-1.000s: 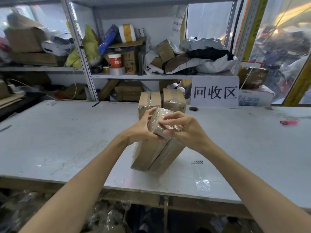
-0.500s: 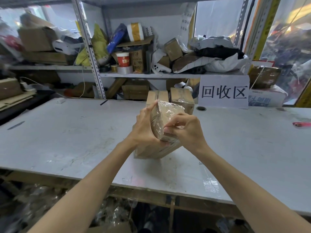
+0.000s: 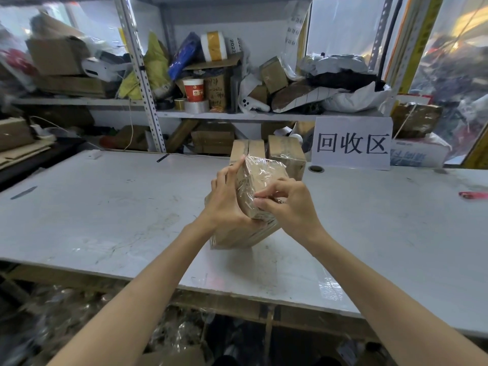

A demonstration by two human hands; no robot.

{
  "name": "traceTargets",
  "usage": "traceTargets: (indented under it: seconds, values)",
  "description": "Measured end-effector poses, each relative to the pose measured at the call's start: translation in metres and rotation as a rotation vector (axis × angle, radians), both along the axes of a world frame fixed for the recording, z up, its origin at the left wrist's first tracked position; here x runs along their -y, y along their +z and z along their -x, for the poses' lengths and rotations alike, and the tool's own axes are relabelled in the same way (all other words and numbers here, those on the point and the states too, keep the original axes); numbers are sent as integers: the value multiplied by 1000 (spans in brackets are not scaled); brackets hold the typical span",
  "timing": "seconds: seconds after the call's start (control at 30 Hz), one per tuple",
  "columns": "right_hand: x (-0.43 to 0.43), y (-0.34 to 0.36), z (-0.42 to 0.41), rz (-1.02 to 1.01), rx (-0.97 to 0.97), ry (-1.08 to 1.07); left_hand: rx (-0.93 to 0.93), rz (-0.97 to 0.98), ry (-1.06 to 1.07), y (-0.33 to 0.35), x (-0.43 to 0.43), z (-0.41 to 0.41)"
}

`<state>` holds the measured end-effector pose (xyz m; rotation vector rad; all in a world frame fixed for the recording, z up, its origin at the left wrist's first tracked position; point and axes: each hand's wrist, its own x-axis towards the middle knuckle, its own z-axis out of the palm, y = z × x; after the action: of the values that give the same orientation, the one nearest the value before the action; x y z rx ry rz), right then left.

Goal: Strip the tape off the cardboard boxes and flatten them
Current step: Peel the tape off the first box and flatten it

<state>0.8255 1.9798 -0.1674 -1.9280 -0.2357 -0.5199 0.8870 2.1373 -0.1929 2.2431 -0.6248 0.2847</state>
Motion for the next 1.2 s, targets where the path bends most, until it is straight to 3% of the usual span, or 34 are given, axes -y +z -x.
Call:
traceTargets:
  seconds: [0.33, 0.63, 0.77, 1.07, 1.2]
  values:
    - [9, 1, -1, 286, 72, -262, 92, -153, -18, -5, 7, -6]
    - [25, 3, 2, 118, 70, -27, -38, -108, 68, -1, 7, -13]
    - [25, -4, 3, 229, 188, -82, -52, -93, 60, -2, 8, -15]
    - [41, 0, 1, -159, 80, 2, -124, 41, -53, 0, 1, -15]
    - [40, 4, -2, -11, 71, -128, -93, 67, -61, -2, 1, -11]
